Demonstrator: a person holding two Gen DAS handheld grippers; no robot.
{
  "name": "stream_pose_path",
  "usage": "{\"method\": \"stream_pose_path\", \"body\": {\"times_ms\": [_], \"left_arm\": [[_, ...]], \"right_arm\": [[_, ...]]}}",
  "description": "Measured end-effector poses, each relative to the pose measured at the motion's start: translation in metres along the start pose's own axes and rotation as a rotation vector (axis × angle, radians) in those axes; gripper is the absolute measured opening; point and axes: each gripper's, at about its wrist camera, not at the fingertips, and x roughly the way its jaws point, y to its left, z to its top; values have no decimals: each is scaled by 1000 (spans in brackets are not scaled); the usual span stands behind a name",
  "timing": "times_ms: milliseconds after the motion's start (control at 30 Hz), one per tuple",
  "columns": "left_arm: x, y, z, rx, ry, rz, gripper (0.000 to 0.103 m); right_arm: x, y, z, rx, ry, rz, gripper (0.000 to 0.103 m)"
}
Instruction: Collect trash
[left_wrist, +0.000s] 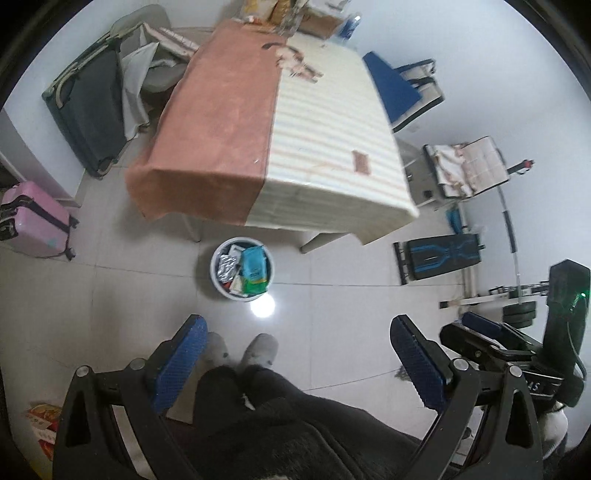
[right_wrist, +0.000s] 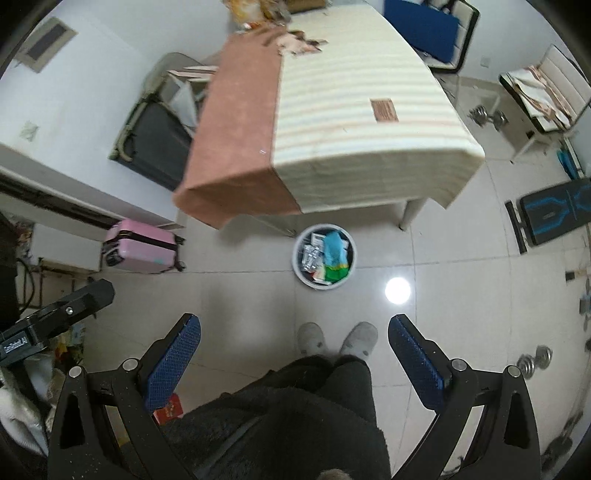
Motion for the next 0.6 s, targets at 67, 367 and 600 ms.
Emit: {"method": "stream_pose_path", "body": {"times_ms": [67,367,600], "left_arm": [[-14,-6,-1,8,-23,-17,101],[-48,-21,-6,32,-71,-53,102],[-56,-20,-9,30,-74,-60,102]], "right_arm": [[-14,7,-1,-16,-8,10,103],[-50,27,1,-48,-31,43,103],[-53,31,0,-41,-27,51,103]]}}
